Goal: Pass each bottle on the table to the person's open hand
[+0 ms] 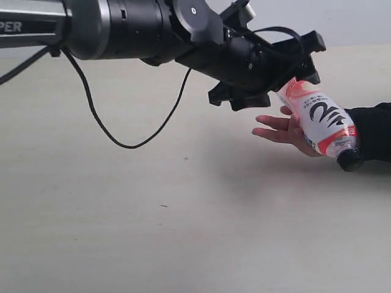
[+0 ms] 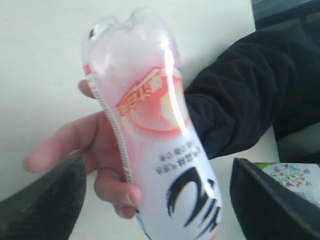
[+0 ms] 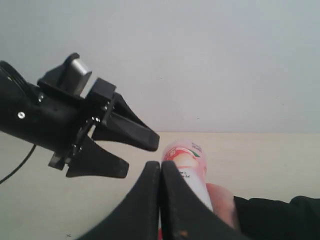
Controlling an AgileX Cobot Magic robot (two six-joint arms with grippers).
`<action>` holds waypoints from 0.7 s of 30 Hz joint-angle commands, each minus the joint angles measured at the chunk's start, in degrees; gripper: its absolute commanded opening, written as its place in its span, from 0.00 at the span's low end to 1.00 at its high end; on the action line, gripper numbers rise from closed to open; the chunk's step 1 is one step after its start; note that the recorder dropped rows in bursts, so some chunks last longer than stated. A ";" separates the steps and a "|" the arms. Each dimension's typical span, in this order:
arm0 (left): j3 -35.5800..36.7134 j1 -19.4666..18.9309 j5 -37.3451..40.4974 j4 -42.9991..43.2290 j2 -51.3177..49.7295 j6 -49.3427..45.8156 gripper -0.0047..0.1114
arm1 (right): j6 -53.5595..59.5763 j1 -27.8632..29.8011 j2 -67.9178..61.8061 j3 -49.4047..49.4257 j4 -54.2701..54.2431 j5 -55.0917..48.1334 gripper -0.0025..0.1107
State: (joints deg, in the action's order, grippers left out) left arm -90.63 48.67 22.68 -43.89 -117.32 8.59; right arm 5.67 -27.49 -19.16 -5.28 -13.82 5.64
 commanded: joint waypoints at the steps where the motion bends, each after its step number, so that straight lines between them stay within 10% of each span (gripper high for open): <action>1: 0.05 -0.15 -0.37 -0.19 3.72 -1.52 0.70 | 0.16 0.12 0.28 0.27 0.31 0.53 0.02; 14: 0.05 -0.15 7.89 8.04 10.95 -9.85 0.65 | 0.16 0.12 0.28 0.27 0.31 0.53 0.02; 21: 0.05 -1.43 17.23 17.59 15.00 -9.85 0.09 | 0.16 0.12 0.28 0.27 0.31 0.53 0.02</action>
State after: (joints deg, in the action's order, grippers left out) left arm -90.63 48.14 35.91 -30.16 -104.15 -0.92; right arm 5.67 -27.49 -19.16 -5.28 -13.82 5.64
